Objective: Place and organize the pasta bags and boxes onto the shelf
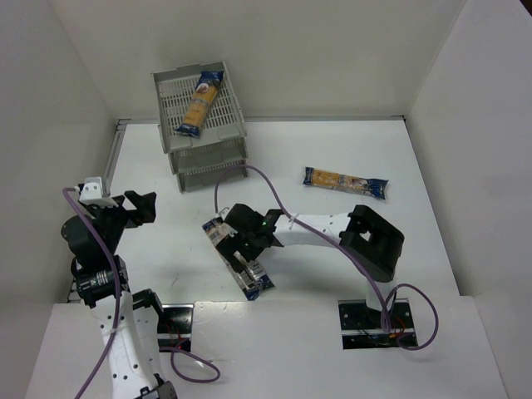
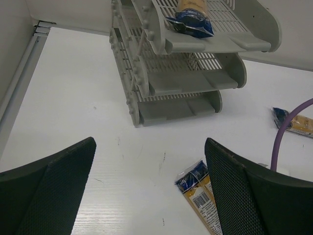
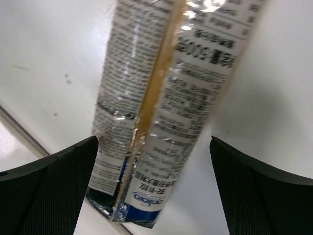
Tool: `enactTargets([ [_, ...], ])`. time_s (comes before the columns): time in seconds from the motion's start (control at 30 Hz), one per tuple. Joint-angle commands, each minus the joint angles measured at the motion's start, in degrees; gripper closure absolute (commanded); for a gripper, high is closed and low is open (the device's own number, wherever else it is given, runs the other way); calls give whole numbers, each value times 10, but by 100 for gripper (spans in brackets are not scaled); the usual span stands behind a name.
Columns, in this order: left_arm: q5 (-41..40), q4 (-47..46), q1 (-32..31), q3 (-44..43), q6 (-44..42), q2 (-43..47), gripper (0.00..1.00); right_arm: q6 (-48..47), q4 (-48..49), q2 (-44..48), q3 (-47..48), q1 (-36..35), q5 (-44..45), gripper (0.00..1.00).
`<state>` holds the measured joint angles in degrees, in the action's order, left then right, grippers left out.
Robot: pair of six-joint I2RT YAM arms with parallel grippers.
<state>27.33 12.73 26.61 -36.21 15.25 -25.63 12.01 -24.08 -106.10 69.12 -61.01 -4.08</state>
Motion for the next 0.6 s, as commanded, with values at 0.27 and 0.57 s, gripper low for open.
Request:
enactTargets([
  [0.27, 7, -28, 5, 2, 7, 2, 1, 31, 1, -9, 12, -30, 42, 0],
  [0.57, 2, -28, 5, 2, 7, 8, 1, 48, 18, -88, 27, -60, 120, 5],
])
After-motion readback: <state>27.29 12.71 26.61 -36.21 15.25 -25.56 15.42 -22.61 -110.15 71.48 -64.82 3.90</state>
